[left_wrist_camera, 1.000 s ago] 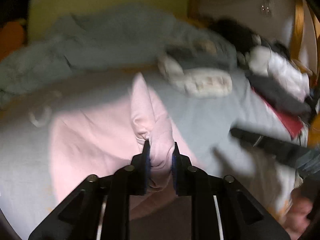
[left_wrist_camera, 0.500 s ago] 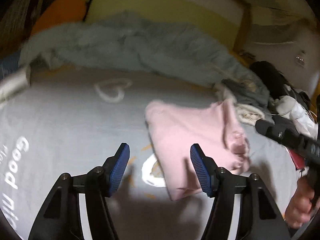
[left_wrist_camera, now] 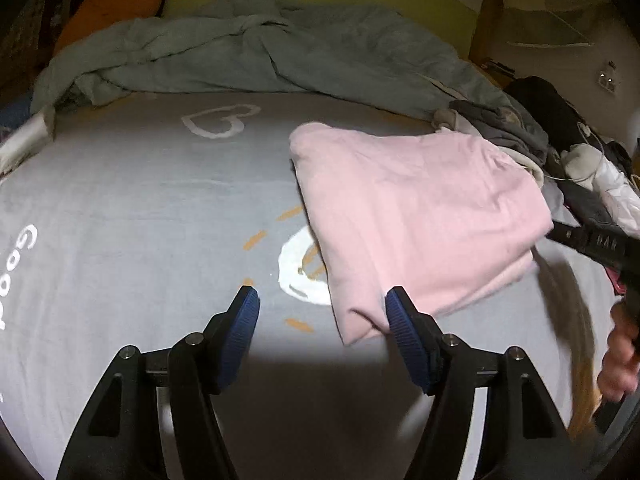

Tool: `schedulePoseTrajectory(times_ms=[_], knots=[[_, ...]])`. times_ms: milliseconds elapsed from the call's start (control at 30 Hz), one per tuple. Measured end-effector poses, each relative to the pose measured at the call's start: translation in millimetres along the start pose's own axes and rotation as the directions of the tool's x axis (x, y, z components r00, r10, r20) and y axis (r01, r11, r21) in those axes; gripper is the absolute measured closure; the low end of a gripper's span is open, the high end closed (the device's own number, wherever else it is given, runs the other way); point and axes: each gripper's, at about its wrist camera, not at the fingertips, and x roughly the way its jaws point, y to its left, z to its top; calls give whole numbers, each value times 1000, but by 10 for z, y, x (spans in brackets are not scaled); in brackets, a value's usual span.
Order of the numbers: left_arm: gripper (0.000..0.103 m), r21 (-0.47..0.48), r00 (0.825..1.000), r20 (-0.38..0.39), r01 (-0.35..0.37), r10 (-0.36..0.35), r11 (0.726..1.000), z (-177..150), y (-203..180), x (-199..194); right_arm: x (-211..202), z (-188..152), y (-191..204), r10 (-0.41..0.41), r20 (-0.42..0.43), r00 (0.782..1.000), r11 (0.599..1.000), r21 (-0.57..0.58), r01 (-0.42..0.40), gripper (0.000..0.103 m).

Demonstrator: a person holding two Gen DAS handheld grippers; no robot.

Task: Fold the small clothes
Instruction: 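Grasp the folded pink shirt with the left tool and lift it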

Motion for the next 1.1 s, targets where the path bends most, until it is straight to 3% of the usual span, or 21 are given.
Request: schedulePoseTrajectory(times_ms=[133, 233, 367, 467, 533, 600, 633, 767, 800, 867, 900, 967, 1033, 1100], knots=[[37, 9, 1000, -3, 22, -22, 1000, -4, 47, -1, -263, 85, 185, 142, 98, 985, 989, -48, -138, 103], [36, 27, 1000, -5, 3, -3, 1000, -10, 10, 13, -286, 66, 500, 230, 83, 970, 966, -143, -217, 103], [34, 31, 1000, -5, 5, -5, 1000, -29, -2, 8, 3, -100, 561, 96, -15, 995, 984, -152, -97, 103], [33, 27, 1000, 2, 12, -12, 1000, -32, -5, -23, 60, -107, 375, 96, -50, 994, 992, -75, -100, 103], [33, 33, 999, 44, -5, 4, 999, -10, -31, -106, -13, -52, 324, 43, 8, 999, 997, -65, -43, 88], [31, 43, 996, 86, 6, -10, 999, 51, -62, -180, -113, -9, 224, 110, 76, 991, 994, 9, -111, 41], [30, 33, 995, 92, 35, -38, 999, 101, -58, -183, -93, 20, 195, 153, 83, 985, 987, 38, -156, 36], [25, -127, 988, 34, 157, -154, 979, 346, 127, 29, 210, 69, 100, 272, 2, 962, 954, 128, -270, 36], [24, -164, 984, 11, 175, -176, 971, 380, 178, 129, 315, 59, 53, 319, -25, 947, 934, 175, -310, 36], [26, -247, 976, -58, 188, -208, 951, 401, 272, 356, 360, 38, -50, 392, -6, 920, 889, 260, -377, 36], [26, -288, 969, -37, 223, -243, 931, 398, 312, 370, 341, 29, -92, 408, 16, 913, 876, 275, -396, 36], [26, -292, 961, -6, 263, -277, 920, 399, 325, 337, 169, 59, -162, 387, 98, 917, 878, 263, -399, 34], [26, -275, 961, -11, 262, -276, 925, 387, 302, 358, 52, 92, -178, 393, 158, 906, 877, 232, -420, 24], [26, -260, 963, -17, 254, -267, 932, 387, 275, 381, 101, 136, -113, 416, 124, 901, 875, 213, -434, 22]])
